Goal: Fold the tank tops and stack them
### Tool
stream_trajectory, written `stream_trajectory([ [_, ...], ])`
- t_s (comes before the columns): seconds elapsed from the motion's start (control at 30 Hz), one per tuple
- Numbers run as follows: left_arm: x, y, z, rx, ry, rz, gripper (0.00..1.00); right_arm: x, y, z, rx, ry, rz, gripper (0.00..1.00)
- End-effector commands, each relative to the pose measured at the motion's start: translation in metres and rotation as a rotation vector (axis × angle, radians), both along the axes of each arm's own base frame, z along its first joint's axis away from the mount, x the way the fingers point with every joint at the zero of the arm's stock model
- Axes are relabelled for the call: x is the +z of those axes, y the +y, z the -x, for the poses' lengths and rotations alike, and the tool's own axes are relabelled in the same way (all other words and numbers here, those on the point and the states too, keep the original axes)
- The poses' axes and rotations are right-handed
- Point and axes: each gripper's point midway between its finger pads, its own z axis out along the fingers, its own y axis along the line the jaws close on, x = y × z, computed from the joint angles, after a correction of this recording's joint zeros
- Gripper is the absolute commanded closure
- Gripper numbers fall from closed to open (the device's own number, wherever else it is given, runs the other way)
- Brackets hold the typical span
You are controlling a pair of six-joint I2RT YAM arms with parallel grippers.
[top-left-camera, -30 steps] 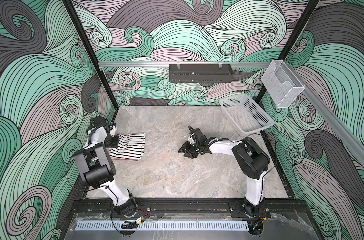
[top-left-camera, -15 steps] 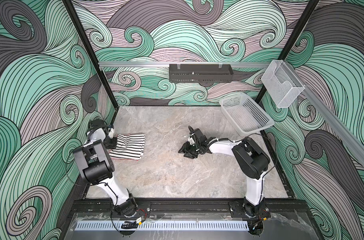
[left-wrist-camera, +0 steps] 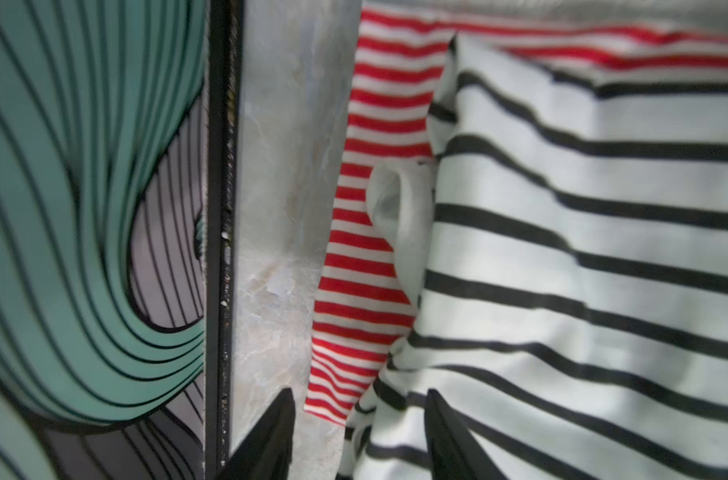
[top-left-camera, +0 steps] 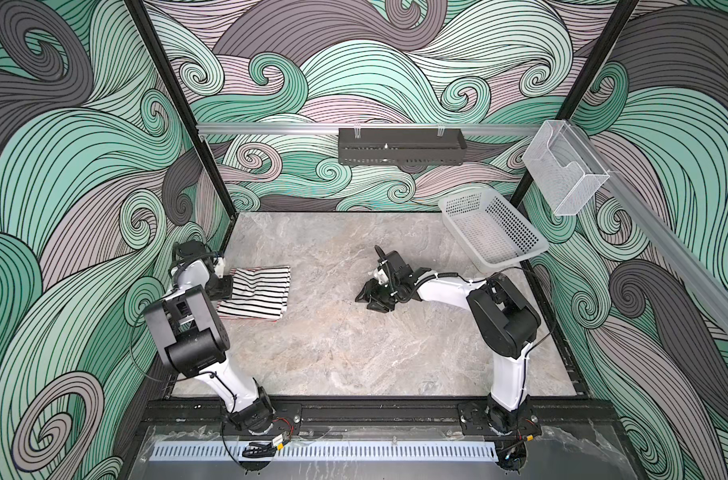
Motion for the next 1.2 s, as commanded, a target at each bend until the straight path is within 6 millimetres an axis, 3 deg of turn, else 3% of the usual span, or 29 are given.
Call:
stream_trajectory([
  [0.0,0.069,-0.02,-0.011,-0.027,-0.215,0.05,0.4,0.035,-0.023,-0.013,0.016,-0.077,0.031,0.4],
  [0.13,0.121,-0.05,-0.024,-0.064,-0.442,0.131,0.24,0.057,-0.056,-0.024,0.012,-0.133,0.091,0.28],
  [0.2,0.139,-0.068,-0.031,-0.084,-0.524,0.165,0.08,0.065,-0.079,-0.031,0.001,-0.167,0.145,0.23],
  [0.23,0.144,-0.076,-0.035,-0.092,-0.549,0.17,0.04,0.07,-0.091,-0.035,-0.009,-0.186,0.169,0.21],
  [0.37,0.147,-0.114,-0.053,-0.127,-0.611,0.181,0.01,0.082,-0.147,-0.049,-0.085,-0.238,0.268,0.11],
  [0.47,0.133,-0.144,-0.064,-0.157,-0.624,0.205,0.01,0.092,-0.192,-0.057,-0.151,-0.3,0.36,0.07],
  [0.6,0.096,-0.167,-0.068,-0.171,-0.618,0.263,0.01,0.102,-0.263,-0.067,-0.261,-0.412,0.571,0.02],
  [0.77,0.054,-0.167,-0.073,-0.19,-0.669,0.232,0.01,0.086,-0.337,-0.067,-0.42,-0.41,0.724,0.02],
  [0.97,0.027,-0.17,-0.073,-0.204,-0.679,0.235,0.01,0.088,-0.377,-0.067,-0.501,-0.605,0.84,0.02],
  [1.03,0.014,-0.17,-0.074,-0.201,-0.673,0.231,0.01,0.089,-0.384,-0.065,-0.508,-0.671,0.885,0.02],
  [1.17,0.01,-0.169,-0.078,-0.208,-0.726,0.177,0.01,0.081,-0.392,-0.065,-0.473,-0.753,0.951,0.03],
])
